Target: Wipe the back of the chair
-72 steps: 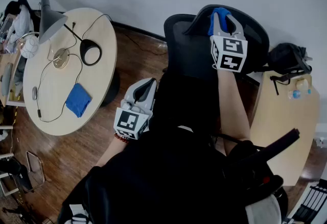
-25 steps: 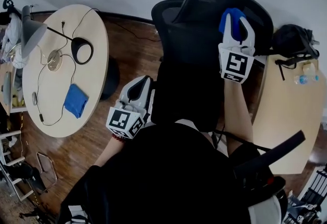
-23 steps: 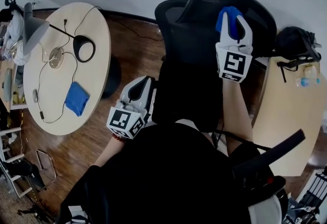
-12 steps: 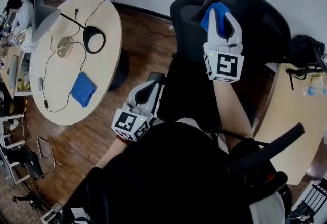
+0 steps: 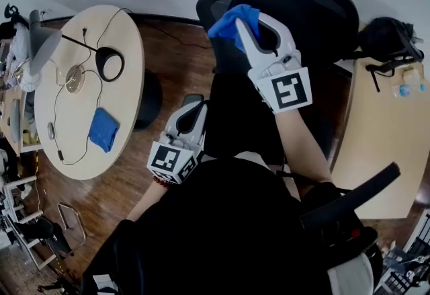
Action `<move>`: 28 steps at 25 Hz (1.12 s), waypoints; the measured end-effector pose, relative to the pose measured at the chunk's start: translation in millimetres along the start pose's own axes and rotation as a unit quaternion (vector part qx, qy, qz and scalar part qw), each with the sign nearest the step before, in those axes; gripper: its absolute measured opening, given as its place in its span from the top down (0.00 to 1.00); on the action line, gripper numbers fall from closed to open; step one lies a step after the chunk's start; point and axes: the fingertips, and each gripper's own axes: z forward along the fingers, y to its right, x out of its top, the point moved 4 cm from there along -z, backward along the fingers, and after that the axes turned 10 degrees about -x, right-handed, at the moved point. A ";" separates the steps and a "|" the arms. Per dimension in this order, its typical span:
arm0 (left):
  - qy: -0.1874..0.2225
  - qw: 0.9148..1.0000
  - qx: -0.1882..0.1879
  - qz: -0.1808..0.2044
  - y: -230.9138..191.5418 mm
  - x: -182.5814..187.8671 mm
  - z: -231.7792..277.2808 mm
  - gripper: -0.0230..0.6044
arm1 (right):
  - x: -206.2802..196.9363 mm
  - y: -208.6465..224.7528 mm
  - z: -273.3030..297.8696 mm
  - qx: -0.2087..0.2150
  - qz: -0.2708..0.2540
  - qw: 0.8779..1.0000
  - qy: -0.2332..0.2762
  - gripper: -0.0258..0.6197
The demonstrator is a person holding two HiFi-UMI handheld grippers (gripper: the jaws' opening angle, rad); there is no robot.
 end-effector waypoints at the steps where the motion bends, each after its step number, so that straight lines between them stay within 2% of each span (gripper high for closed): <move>1: -0.001 1.000 -0.012 -0.003 2.7 -0.7 7.3 0.95 | 2.6 10.4 -14.6 -0.017 -0.003 1.000 -0.009 0.91; 3: -0.004 0.999 -0.038 -0.009 9.4 -2.4 24.9 0.95 | 5.1 41.8 -46.9 -0.063 -0.025 0.997 -0.029 0.91; 5: -0.010 0.998 -0.060 -0.009 19.5 -3.5 42.9 0.95 | 1.3 83.4 -82.6 -0.118 -0.062 0.989 -0.057 0.91; 9: -0.017 0.996 -0.088 0.001 34.9 -4.4 60.9 0.95 | -30.6 162.9 -142.4 -0.216 -0.119 0.960 -0.135 0.91; 11: -0.025 0.996 -0.086 0.000 34.3 -10.3 62.0 0.95 | -45.3 186.4 -158.1 -0.245 -0.139 0.947 -0.156 0.91; 12: -0.030 0.996 -0.083 0.000 32.7 -13.1 63.7 0.95 | -47.3 191.9 -158.9 -0.250 -0.143 0.946 -0.151 0.91; 15: -0.035 0.997 -0.075 0.002 31.2 -14.6 72.6 0.95 | -43.1 192.3 -144.9 -0.253 -0.147 0.950 -0.113 0.91; 18: -0.038 0.997 -0.063 0.002 30.4 -13.5 74.3 0.95 | -51.0 181.0 -121.3 -0.229 -0.155 0.955 -0.104 0.91; 22: -0.036 0.999 -0.015 0.017 9.7 -9.0 56.6 0.95 | -63.6 161.1 -78.3 -0.200 -0.154 0.963 -0.095 0.91; 25: -0.021 0.999 0.030 0.018 -12.1 -1.0 37.4 0.95 | -70.6 131.4 -45.9 -0.160 -0.138 0.975 -0.071 0.91; 28: -0.013 0.998 0.058 0.013 -23.4 0.0 19.1 0.95 | -76.3 86.6 -13.7 -0.104 -0.134 0.984 -0.054 0.91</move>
